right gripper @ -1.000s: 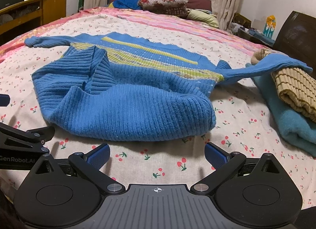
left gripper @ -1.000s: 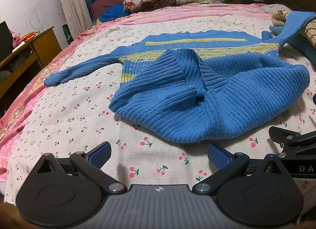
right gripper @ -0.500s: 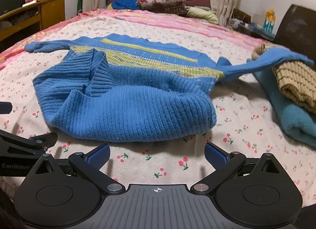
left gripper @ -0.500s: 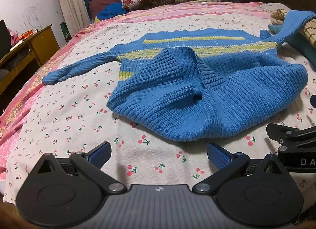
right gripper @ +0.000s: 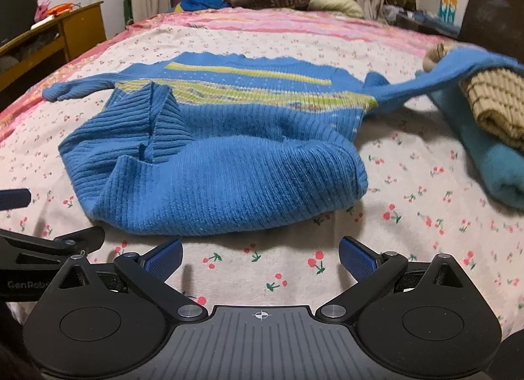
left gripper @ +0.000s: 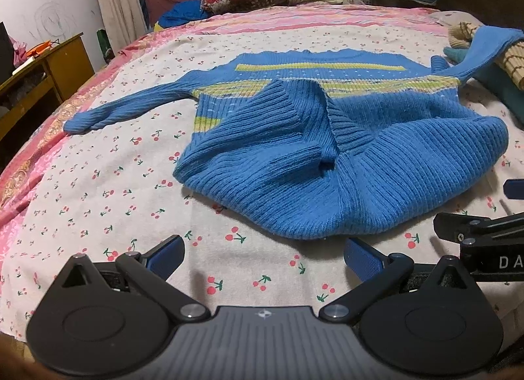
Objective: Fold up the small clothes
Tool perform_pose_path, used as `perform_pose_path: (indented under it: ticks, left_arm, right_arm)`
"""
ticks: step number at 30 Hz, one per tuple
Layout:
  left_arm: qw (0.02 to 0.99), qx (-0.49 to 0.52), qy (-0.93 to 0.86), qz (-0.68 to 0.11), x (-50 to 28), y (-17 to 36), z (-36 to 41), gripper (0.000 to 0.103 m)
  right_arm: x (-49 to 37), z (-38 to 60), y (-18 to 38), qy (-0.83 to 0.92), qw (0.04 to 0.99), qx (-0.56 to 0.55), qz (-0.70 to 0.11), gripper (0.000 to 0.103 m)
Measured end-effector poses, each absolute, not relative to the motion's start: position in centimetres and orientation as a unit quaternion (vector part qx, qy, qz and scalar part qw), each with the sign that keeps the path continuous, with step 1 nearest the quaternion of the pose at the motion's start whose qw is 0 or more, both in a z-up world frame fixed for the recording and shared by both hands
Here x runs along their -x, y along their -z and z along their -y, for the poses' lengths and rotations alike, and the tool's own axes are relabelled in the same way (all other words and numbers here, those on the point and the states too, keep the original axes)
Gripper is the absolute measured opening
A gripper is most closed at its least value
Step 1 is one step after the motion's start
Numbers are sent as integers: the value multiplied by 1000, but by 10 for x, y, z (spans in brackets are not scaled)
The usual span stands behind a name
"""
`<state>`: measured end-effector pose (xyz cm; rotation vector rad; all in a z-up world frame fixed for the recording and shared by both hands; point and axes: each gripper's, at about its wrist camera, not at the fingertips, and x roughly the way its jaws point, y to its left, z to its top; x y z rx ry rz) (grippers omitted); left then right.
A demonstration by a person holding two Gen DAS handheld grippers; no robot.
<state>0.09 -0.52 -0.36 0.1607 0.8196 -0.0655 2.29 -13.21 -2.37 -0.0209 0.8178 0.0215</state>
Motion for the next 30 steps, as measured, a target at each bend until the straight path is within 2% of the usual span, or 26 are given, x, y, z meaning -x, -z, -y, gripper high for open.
perform_pose_path:
  ticks: [25,30]
  left_arm:
    - [900,-47,37,-432,-29,27,-4,103]
    - [902,-46,40,-428,-26,29,-5,103]
  right_arm:
    - [-45,129,33,-23,906,11,-422,94]
    - [-43,131,31,-24,908,9,-419,88]
